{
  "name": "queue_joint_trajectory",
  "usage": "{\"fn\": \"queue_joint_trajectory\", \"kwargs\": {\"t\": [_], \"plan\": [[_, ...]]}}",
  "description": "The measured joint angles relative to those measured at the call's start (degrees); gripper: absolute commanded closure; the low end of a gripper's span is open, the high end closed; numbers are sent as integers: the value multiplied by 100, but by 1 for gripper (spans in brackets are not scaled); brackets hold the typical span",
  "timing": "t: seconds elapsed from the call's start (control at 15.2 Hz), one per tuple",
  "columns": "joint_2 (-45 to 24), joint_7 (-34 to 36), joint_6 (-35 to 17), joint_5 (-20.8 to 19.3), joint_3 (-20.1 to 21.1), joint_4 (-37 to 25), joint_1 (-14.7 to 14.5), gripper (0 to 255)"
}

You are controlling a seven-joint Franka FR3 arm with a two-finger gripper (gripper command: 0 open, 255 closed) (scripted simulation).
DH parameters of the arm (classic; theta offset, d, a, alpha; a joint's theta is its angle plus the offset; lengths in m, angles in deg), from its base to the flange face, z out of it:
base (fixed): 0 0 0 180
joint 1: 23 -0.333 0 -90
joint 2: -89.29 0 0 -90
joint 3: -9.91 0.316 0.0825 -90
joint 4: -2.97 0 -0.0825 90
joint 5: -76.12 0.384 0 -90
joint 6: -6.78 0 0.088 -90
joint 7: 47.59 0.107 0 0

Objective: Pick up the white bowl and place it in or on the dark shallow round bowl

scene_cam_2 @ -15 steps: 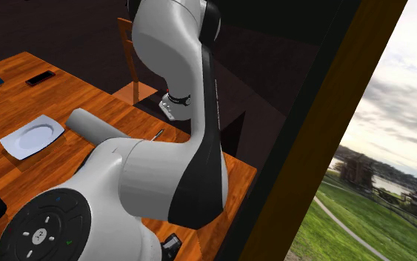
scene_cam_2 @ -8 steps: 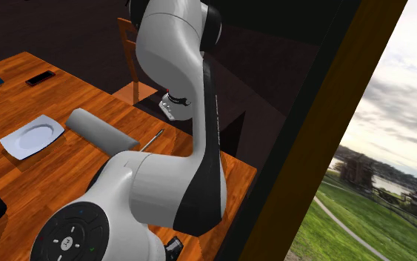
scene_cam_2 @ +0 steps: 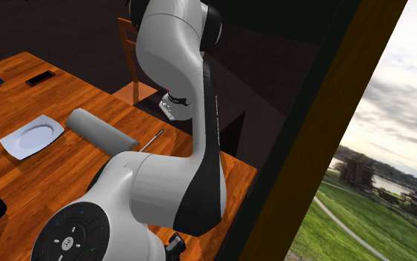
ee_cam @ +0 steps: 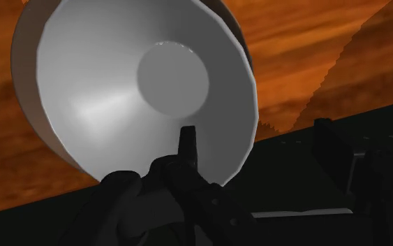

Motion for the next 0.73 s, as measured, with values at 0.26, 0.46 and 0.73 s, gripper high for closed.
{"fn": "queue_joint_trajectory", "kwargs": {"t": [0.26, 0.46, 0.73], "plan": [[0, 0, 0, 0, 0, 0, 0, 0], [158, 64, 304, -91, -59, -170, -9, 0], [232, 97, 556, -141, -93, -357, 16, 0]]}}
